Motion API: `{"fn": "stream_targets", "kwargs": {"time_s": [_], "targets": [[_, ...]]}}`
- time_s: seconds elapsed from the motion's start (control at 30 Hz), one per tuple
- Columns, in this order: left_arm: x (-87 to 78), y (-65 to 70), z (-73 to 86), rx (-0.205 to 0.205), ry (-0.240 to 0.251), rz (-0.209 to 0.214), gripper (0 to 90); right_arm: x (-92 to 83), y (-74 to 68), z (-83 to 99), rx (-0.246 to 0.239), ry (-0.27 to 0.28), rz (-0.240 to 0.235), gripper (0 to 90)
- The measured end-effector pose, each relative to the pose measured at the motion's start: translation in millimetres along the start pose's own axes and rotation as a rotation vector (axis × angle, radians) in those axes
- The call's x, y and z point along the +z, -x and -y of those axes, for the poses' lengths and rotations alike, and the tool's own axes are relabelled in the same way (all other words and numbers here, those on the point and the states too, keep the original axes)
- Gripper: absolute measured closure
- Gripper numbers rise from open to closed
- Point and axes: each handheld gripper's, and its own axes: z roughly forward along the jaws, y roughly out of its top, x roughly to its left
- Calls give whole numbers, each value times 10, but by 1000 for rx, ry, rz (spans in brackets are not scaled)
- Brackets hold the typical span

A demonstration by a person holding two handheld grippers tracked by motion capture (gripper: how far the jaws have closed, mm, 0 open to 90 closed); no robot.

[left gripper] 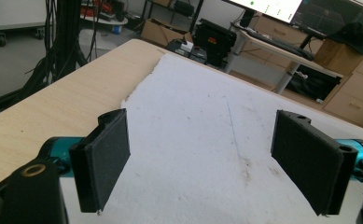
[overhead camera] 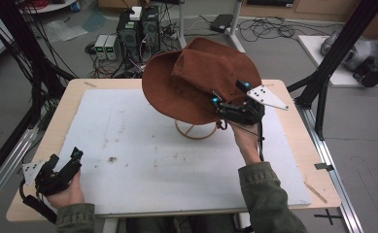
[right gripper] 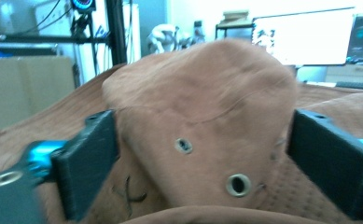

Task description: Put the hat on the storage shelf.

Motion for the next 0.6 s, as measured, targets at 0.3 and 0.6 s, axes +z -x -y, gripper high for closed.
{"fn": "stream_targets", "kwargs": {"time_s": [0.3, 0.6], "targets": [[-5, 28, -2, 6, 3, 4, 196, -289, 174, -35, 63, 58, 42, 9], [-20, 119, -7, 64, 31, 3, 189, -751, 357, 25, 46, 66, 192, 9]]}}
